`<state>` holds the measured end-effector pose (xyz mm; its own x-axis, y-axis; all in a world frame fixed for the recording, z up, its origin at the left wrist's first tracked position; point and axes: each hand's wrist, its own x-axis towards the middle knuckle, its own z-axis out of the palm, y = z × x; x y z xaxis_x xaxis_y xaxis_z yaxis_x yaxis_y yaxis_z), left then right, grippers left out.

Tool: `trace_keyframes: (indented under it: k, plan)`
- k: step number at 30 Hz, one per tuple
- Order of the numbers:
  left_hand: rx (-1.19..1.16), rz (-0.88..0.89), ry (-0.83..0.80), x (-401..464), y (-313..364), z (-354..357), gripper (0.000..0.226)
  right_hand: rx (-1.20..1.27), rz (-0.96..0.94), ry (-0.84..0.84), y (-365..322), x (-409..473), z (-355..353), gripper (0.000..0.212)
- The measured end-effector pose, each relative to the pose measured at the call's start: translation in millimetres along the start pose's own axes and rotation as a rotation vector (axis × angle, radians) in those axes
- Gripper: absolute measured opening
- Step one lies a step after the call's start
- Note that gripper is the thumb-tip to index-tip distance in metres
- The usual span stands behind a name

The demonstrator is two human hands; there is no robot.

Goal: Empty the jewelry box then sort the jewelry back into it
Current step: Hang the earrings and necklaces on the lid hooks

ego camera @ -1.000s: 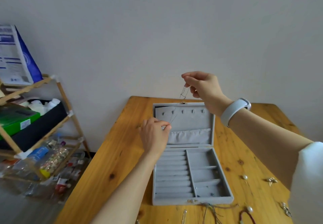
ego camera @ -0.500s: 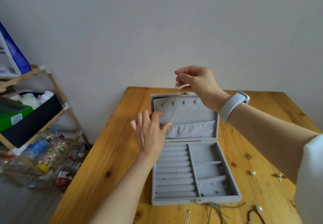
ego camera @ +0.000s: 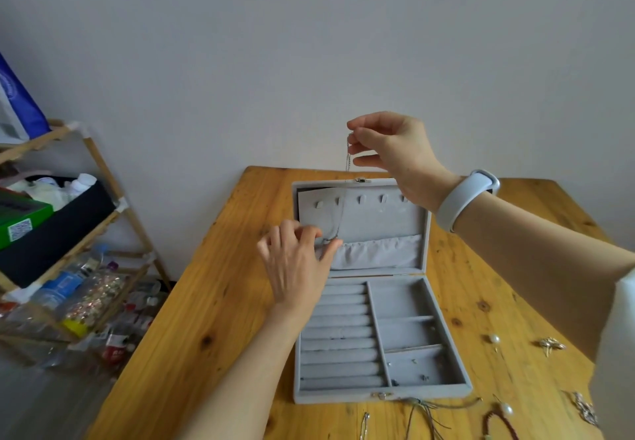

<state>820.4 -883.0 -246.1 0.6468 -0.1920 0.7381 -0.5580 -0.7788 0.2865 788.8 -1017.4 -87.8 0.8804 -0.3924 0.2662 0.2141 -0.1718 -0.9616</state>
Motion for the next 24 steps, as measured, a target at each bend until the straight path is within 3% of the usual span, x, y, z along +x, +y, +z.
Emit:
trace_keyframes:
  k: [7,13,24]
  plan:
    - [-0.013,-0.026,-0.028,-7.5,0.8,3.3,0.015,-0.143,0.027,-0.037,9.9,-5.8,-2.6,0.023]
    - [0.051,-0.028,0.025,-2.3,2.8,2.0,0.029,-0.160,0.013,0.032,7.7,-3.8,-9.4,0.021]
    - [0.067,-0.051,-0.029,-5.0,3.4,0.6,0.022,-0.156,0.017,0.038,8.4,-4.3,-11.6,0.020]
